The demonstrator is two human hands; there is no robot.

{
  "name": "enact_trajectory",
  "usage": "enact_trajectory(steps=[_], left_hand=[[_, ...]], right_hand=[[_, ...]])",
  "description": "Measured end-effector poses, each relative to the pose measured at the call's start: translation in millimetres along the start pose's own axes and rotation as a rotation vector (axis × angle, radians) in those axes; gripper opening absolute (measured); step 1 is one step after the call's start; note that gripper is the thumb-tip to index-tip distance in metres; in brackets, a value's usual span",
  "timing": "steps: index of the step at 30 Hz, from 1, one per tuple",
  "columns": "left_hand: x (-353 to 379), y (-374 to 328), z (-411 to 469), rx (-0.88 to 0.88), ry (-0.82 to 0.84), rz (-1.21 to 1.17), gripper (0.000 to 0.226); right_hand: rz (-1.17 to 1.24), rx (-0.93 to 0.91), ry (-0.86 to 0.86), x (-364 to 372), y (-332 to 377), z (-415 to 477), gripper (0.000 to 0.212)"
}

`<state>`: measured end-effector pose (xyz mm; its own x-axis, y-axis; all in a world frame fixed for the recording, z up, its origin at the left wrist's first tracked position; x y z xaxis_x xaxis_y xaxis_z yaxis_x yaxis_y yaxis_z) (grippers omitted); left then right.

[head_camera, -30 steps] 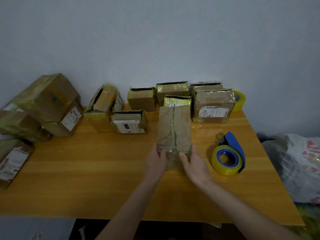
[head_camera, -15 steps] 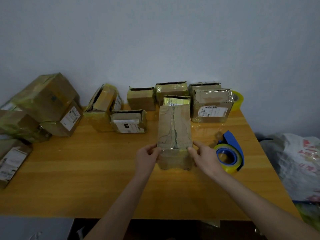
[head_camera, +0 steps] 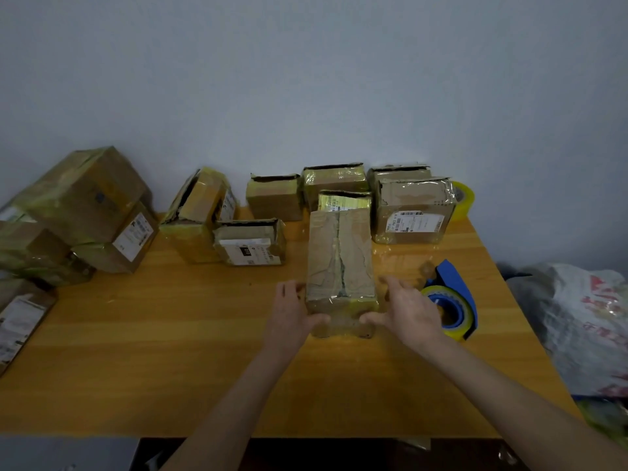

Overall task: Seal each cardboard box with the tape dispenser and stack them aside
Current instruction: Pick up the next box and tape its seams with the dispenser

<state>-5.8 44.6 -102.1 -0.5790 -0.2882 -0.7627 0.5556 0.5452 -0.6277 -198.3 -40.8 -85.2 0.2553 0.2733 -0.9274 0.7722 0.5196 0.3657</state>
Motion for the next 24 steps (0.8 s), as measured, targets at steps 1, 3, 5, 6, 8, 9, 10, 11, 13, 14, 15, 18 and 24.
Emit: enact_trajectory(steps=[1,3,5,6,8,9,10,11,13,14,15,18,24], left_hand=[[1,-4,1,0.024,0.03,-0.01,0.094],[5,-16,2,0.088,0.115,-0.066,0.113],[10,-24,3,0.123,0.172,-0.046,0.108],[12,-26,5,0.127,0.173,-0.013,0.102],[11,-25,8,0.139,0.137,0.027,0.092],[11,-24,8,0.156,0.119,0.027,0.089],[11,-23,7,0.176,0.105,0.018,0.087],[11,-22,6,0.202,0.094,0.003,0.086],[11,-18,5,0.267,0.094,-0.023,0.086],[10,-15,4,0.287,0.109,-0.032,0.087],[9,-12,4,0.286,0.129,-0.046,0.089],[8,-7,5,0.119,0.193,-0.164,0.094],[23,-18,18,-0.244,0.12,-0.274,0.086]], right_hand=[[0.039,0.006,-0.013,-1,0,3,0.099],[0.146,-0.002,-0.035,1,5,10,0.107],[0.135,-0.028,-0.041,7,13,15,0.106],[0.089,-0.033,-0.055,8,16,16,0.106],[-0.007,-0.044,-0.089,10,18,17,0.106],[-0.053,-0.059,-0.094,11,17,16,0.105],[-0.092,-0.084,-0.088,13,15,16,0.102],[-0.115,-0.113,-0.077,16,13,15,0.099],[-0.121,-0.17,-0.054,21,8,12,0.093],[-0.101,-0.186,-0.037,22,5,10,0.092],[-0.062,-0.194,-0.019,22,3,10,0.091],[0.16,-0.146,-0.001,19,6,11,0.092],[0.314,0.181,-0.033,23,10,28,0.084]])
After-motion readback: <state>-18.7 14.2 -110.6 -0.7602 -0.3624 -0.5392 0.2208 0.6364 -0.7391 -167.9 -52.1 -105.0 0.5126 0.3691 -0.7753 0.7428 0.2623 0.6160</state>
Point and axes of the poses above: each hand's wrist, its own z-axis towards the middle knuckle, its own x-axis out of the palm, y = z × x, the point moved 6 cm from there along z, towards the middle knuckle, and after that the axes turned 11 degrees about -x, right-handed, at the moved point
